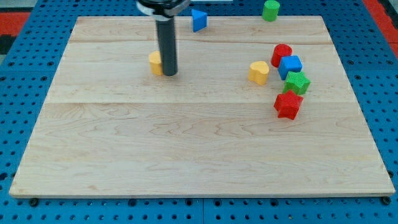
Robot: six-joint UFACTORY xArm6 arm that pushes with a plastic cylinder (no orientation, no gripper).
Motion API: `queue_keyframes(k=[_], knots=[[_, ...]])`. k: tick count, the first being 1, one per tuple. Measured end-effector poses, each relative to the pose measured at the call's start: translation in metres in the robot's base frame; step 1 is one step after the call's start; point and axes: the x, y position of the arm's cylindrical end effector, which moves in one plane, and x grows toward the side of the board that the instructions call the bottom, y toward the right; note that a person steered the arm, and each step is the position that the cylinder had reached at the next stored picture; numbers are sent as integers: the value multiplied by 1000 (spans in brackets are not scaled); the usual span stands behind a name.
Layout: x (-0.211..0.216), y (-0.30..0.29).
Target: Push the yellow hexagon towards the blue triangle
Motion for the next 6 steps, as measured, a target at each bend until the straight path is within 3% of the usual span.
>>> queue_keyframes(k=[2, 3, 6], knots=[[4, -57], [22, -13], [-65, -59]])
